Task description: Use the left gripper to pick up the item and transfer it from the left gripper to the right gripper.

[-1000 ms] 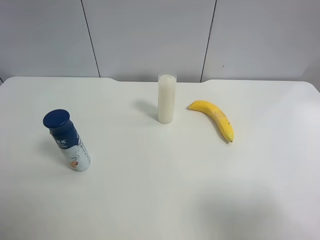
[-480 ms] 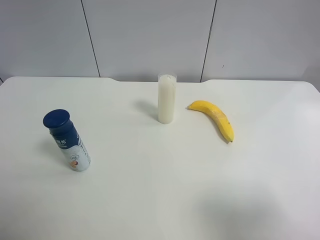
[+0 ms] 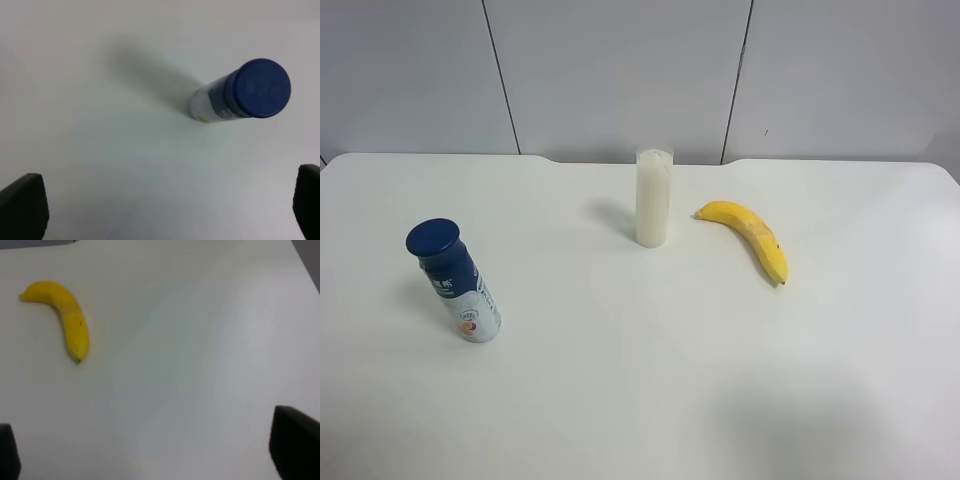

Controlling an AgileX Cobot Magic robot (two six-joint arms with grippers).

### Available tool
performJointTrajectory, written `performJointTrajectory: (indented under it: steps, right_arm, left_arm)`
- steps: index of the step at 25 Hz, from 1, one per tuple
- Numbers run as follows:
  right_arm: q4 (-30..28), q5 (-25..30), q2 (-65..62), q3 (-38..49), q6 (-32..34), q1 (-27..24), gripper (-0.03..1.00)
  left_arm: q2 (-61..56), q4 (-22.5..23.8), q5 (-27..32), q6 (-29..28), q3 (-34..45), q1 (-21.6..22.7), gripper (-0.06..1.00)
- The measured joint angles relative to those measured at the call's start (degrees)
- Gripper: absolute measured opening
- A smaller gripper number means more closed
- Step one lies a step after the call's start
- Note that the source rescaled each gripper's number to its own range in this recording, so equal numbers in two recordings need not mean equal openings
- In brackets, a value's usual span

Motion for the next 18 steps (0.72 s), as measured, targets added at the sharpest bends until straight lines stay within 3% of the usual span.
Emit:
performJointTrajectory:
  steps: [18]
  right_arm:
    - [0.00,0.00,0.00,0.00,0.00,0.00,1.00]
  left_arm:
    - [11.06,8.37,-0.18,-18.34,-0.37,-21.56,1.00]
